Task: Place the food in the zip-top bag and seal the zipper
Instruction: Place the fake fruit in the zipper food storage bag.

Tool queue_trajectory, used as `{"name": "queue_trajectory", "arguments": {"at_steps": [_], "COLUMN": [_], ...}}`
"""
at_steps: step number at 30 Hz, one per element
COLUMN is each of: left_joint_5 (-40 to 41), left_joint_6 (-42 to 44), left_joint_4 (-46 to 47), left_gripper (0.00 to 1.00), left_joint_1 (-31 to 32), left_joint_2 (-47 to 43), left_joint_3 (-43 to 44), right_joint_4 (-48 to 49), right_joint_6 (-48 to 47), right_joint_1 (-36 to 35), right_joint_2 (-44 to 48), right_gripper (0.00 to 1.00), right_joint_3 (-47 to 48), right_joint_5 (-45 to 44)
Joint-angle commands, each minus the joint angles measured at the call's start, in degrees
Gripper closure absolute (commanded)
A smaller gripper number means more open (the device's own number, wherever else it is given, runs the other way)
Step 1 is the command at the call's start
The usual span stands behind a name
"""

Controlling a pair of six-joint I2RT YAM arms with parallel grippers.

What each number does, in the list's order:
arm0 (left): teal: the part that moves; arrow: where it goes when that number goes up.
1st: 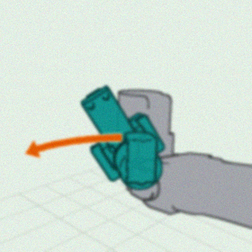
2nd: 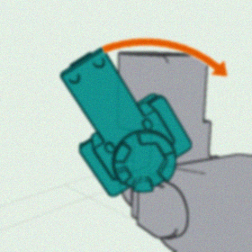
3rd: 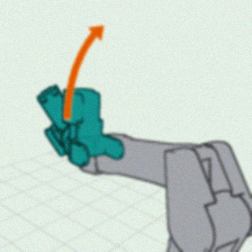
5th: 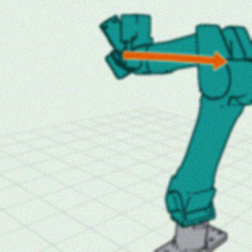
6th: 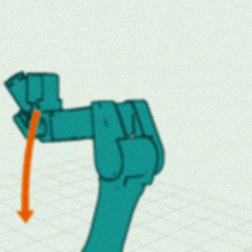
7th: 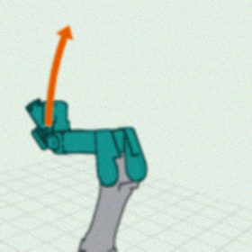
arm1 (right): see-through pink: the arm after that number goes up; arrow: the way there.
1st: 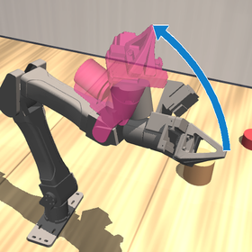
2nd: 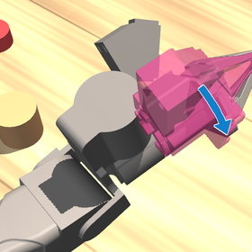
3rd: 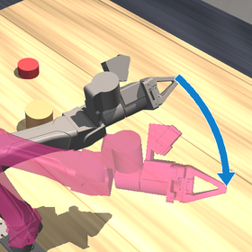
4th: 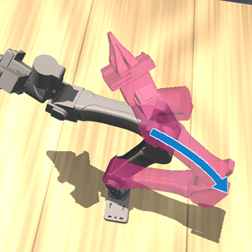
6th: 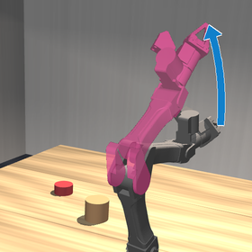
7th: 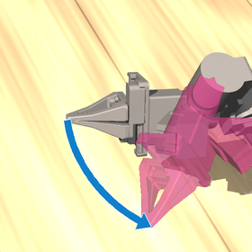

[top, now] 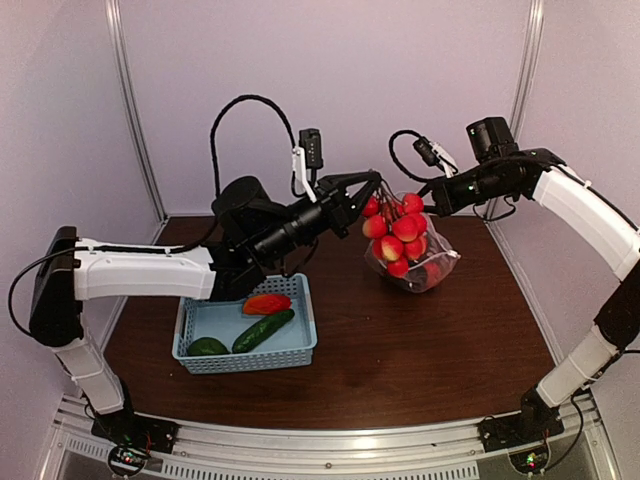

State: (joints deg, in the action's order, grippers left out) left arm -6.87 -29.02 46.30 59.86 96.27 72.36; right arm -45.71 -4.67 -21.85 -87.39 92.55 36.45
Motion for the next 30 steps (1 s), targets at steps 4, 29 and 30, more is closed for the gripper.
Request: {"name": "queue_trajectory", "arguments": {"at_steps": [4,29,30], "left_joint_5": [6.0,20.5,21.1], "left_joint_6": [0.9,-10.3,-10.8], "left_joint_4": [13.5,7.3,6.8], "left_gripper": [1.00,1.00,1.00], "left_joint_1": [0.3,1.6,1.7], "left_joint_2": [8.8,12.0,11.9], "left_joint_3": [4.3,11.8,12.1], "right_joint_4": [-0.2,1.9,2.1], "right_joint_6": [2.4,2.4,2.6], "right_joint_1": [-0.3,0.0,0.0], "right_joint_2": [2.7,4.2,4.3], "right_gripper": [1.00,1.00,1.00], "right_joint_3": [-0.2,-2.8,-3.0], "right_joint_5": [3.2,0.7,0.8]}}
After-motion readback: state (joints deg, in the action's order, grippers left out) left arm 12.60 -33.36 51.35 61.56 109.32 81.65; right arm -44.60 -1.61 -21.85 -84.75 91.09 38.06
